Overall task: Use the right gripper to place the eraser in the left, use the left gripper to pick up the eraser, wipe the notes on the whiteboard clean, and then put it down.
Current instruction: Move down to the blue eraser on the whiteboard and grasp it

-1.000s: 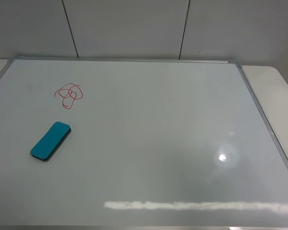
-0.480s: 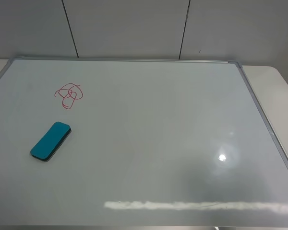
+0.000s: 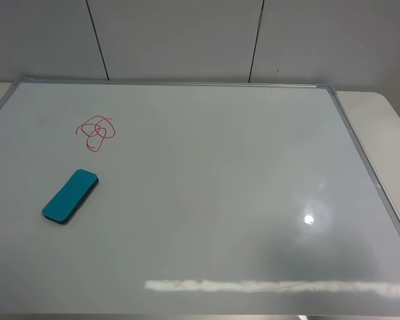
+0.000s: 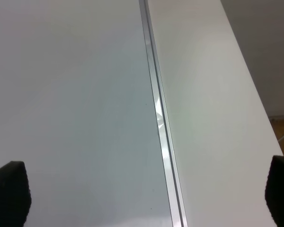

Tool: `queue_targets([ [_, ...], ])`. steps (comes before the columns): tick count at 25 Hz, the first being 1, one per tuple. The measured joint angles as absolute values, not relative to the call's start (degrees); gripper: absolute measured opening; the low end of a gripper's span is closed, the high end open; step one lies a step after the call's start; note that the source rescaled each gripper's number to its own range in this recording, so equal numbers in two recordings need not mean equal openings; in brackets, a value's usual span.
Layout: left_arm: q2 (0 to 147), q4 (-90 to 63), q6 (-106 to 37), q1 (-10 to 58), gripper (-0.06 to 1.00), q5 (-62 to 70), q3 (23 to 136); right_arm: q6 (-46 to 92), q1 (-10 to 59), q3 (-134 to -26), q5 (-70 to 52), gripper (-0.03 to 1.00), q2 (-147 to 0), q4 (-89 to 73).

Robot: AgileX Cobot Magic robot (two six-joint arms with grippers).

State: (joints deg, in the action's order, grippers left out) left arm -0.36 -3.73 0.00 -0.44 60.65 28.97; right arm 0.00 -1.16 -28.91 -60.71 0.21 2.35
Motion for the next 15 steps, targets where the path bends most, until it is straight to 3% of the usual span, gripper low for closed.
queue_targets([
  [15,-0.4,-3.7,0.0,-0.4,1.0,60.7,29.0,0.0,-1.2,-28.9,-60.7,1.0,0.2,2.3],
])
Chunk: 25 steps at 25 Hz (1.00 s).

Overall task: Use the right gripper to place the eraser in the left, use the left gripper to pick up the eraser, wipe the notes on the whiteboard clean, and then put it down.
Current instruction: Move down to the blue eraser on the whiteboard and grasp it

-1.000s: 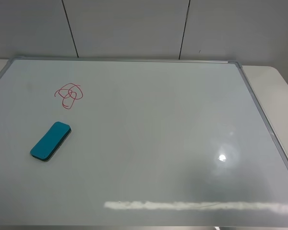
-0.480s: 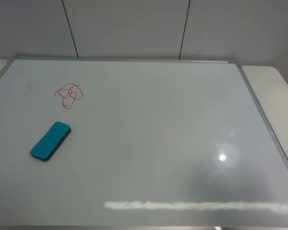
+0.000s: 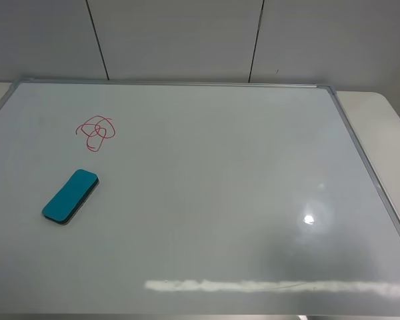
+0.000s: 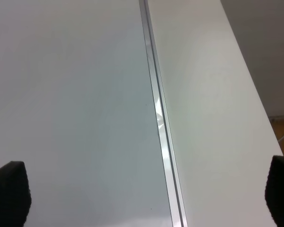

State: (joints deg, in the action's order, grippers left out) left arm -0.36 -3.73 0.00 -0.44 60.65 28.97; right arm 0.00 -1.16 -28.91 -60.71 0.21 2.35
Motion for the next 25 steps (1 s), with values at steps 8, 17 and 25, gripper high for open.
queue_targets([
  [8,-0.4,-3.7,0.0,-0.4,1.0,60.7,29.0,0.0,-1.2,-28.9,-60.7,1.0,0.2,2.3],
  [17,-0.4,-3.7,0.0,-0.4,1.0,60.7,29.0,0.0,-1.2,-28.9,-60.7,1.0,0.2,2.3],
  [25,-0.4,-3.7,0.0,-0.4,1.0,60.7,29.0,0.0,-1.2,-28.9,-60.7,1.0,0.2,2.3],
])
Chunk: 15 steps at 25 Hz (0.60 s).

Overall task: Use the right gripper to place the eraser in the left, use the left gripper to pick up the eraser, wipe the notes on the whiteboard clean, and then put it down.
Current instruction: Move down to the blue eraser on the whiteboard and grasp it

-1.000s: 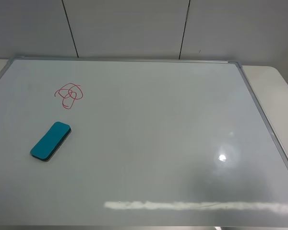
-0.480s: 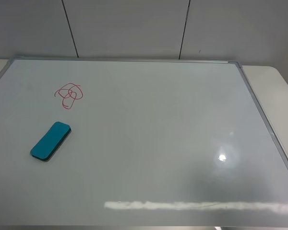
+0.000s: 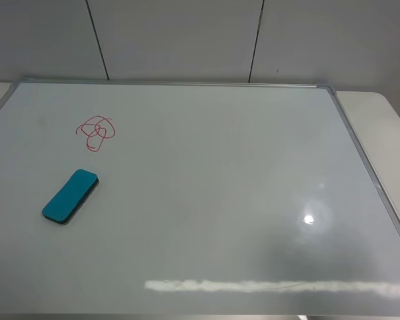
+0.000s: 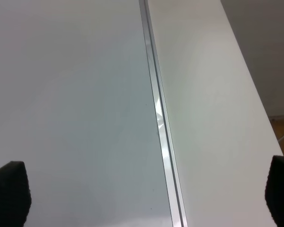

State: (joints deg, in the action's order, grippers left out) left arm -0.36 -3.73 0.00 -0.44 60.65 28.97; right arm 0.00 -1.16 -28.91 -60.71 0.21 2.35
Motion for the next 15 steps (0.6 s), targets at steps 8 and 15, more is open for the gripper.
queue_targets([
  [8,-0.2,-3.7,0.0,-0.4,1.0,58.2,30.3,0.0,-1.2,-28.9,-60.7,1.0,0.2,2.3],
  [15,11.5,-3.7,0.0,-0.4,1.0,50.8,33.8,0.0,-1.2,-28.9,-60.7,1.0,0.2,2.3],
])
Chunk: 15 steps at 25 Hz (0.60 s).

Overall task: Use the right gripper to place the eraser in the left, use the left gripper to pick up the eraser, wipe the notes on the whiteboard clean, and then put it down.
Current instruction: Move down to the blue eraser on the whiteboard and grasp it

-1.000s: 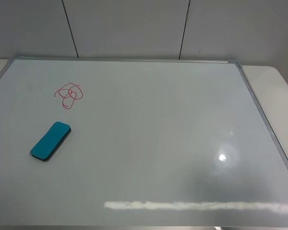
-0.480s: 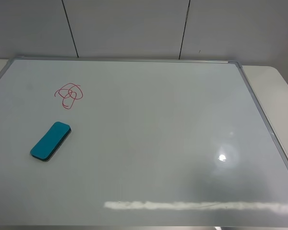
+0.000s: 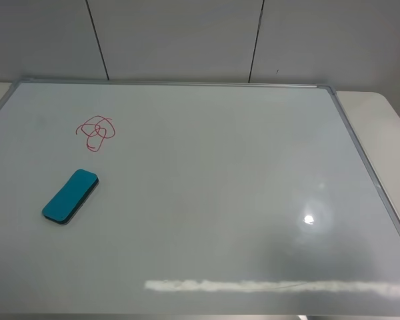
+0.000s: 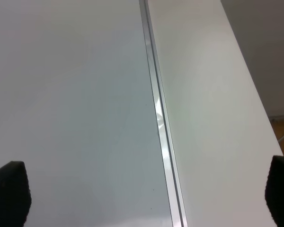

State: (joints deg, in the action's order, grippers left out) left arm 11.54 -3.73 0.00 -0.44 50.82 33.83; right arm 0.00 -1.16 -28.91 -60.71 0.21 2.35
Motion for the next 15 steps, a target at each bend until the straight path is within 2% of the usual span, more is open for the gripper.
queue_targets([
  [10,44.5,-3.7,-4.7,-0.4,1.0,48.2,38.6,0.0,-1.2,-28.9,-60.7,1.0,0.2,2.3],
  [13,50.1,-3.7,-5.0,-0.4,1.0,47.6,39.2,0.0,-1.2,-28.9,-60.7,1.0,0.2,2.3],
  [15,57.2,-3.7,-5.2,1.4,1.0,46.6,39.4,0.0,-1.2,-28.9,-60.7,1.0,0.2,2.3],
])
